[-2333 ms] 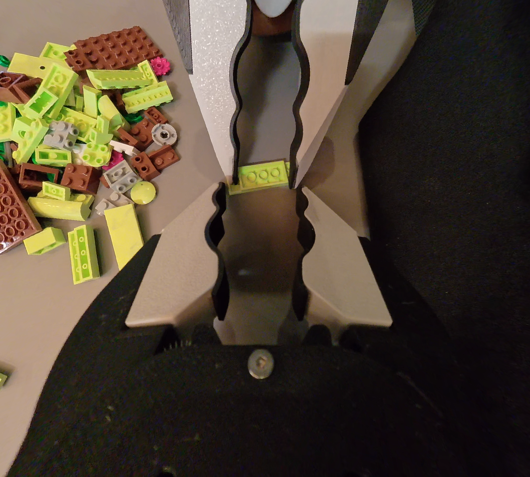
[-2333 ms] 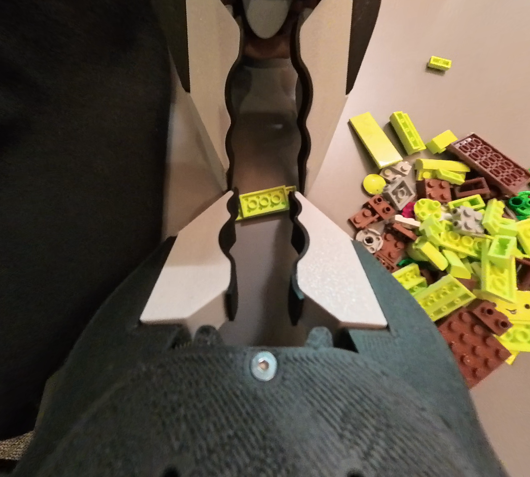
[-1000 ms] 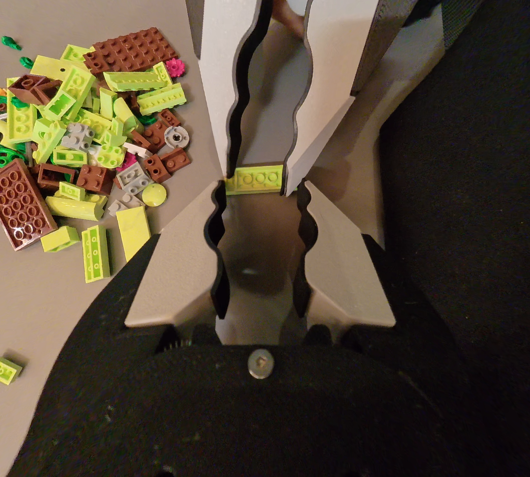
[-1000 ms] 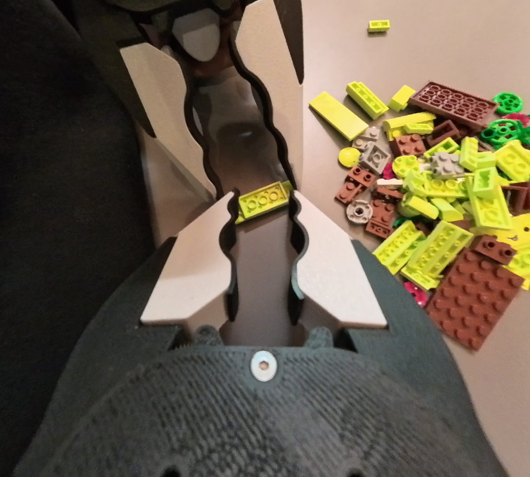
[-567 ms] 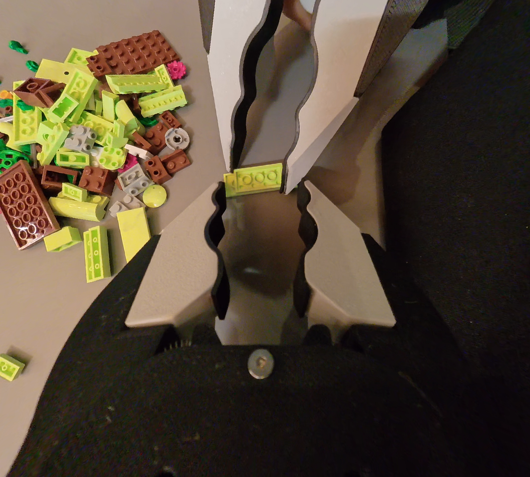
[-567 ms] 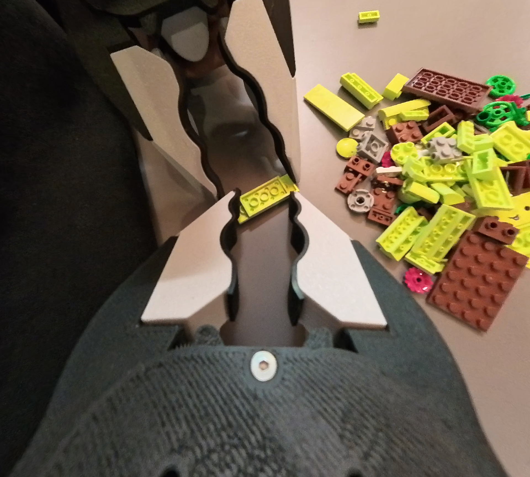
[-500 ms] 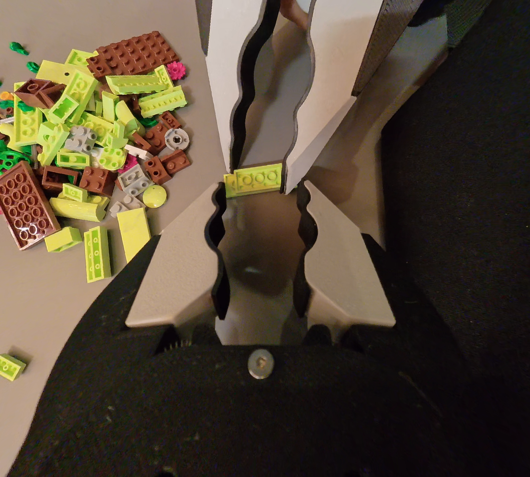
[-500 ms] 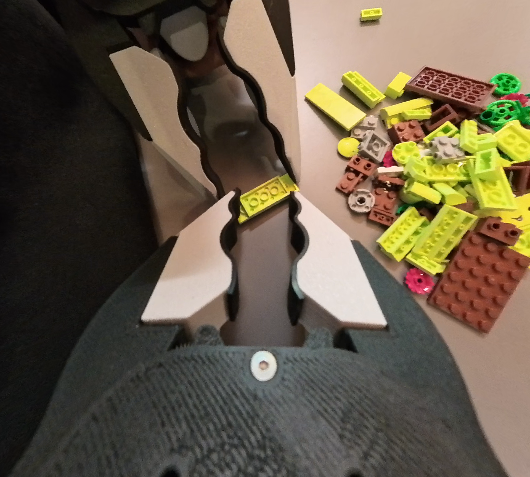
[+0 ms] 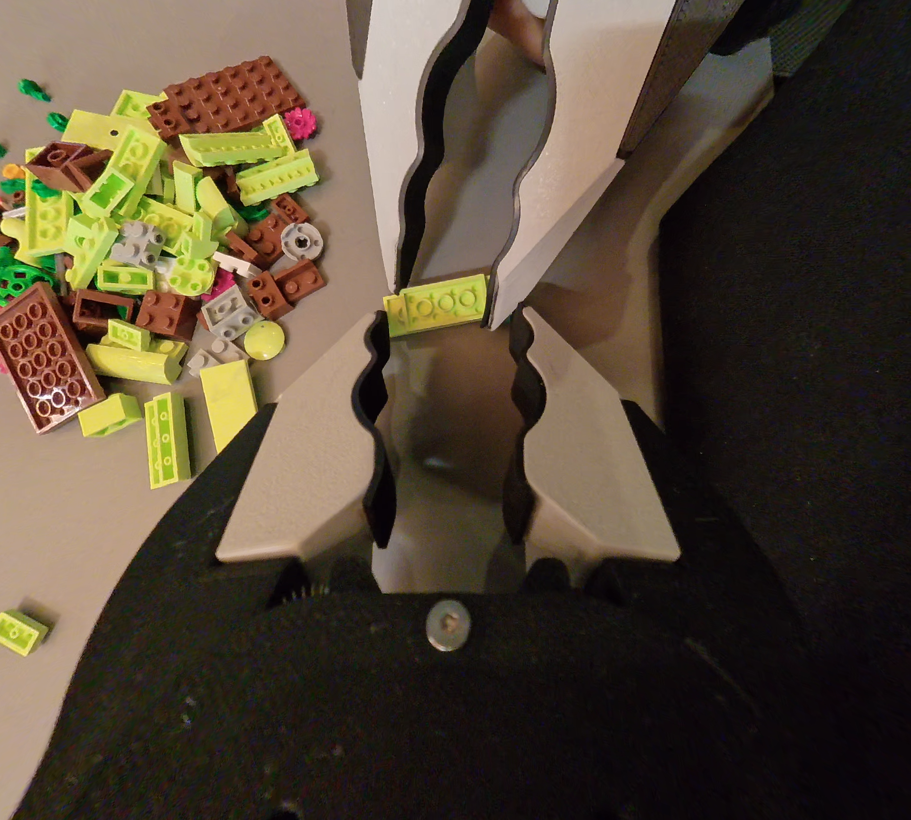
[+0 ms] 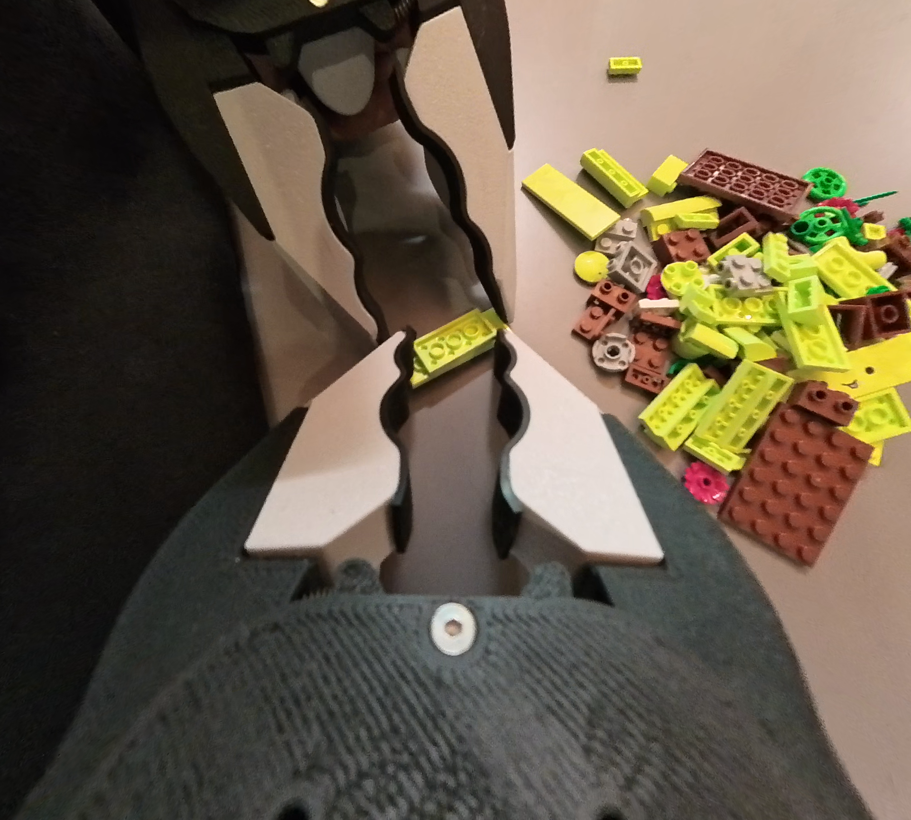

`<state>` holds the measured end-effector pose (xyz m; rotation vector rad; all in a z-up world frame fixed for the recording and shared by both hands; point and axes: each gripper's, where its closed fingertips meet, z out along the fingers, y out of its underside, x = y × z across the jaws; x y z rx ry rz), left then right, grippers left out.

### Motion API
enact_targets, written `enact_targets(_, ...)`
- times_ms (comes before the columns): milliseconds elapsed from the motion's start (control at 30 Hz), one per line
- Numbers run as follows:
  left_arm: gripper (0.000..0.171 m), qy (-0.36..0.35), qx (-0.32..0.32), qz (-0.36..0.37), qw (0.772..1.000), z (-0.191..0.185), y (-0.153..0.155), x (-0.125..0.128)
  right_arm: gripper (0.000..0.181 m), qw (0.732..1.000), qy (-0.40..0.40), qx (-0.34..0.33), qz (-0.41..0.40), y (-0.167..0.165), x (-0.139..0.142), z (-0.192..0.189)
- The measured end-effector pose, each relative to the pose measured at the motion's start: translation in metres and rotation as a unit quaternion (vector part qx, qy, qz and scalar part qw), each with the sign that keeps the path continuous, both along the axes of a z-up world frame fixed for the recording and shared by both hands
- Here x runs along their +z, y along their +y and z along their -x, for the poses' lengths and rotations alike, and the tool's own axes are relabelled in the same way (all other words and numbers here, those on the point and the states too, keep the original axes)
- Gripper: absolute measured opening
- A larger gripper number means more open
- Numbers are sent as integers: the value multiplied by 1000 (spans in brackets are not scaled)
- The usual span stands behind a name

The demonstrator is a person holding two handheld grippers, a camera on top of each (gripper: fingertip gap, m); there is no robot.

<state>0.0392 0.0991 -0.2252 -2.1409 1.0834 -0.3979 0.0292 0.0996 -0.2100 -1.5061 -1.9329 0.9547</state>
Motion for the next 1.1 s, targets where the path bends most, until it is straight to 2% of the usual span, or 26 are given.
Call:
enact_targets(67, 51, 3, 1, -3, 1000, 0, 0, 0, 32, 1000, 15, 4, -3, 0, 4, 1)
enact_targets(133, 51, 2, 2, -1, 1000, 0, 1, 0, 31, 994, 91, 6, 66, -8, 35, 8)
enact_targets(167, 51, 2, 3, -1, 1000, -1, 1, 0, 32, 996, 75, 0, 56, -5, 32, 10)
enact_targets(233, 50, 2, 5, 0, 1000, 0, 1, 0, 32, 997, 56, -25, -47, 19, 19, 3)
enact_targets(333, 51, -2, 9, 4, 1000, 0, 1, 0, 32, 997, 56, -45, 24, 29, 26, -12)
enact_targets(467, 50, -6, 17, 7, 1000, 0, 4, 1, 33, 994, 42, -88, 44, 52, 21, -24)
enact_targets(633, 49, -7, 43, -43, 998, 9, 10, 12, 33, 992, 71, -99, 27, 57, 24, -10)
enact_targets(733, 49, 11, 74, -57, 996, 29, 19, 16, 33, 989, 99, -106, -10, 69, 35, 1)
enact_targets(900, 48, -35, 117, -63, 991, 55, 39, 36, 33, 990, 92, -100, -35, 87, 37, 15)
enact_targets(1100, 49, -19, 119, -69, 990, 66, 59, 27, 35, 992, 87, -85, -43, 85, 31, 29)
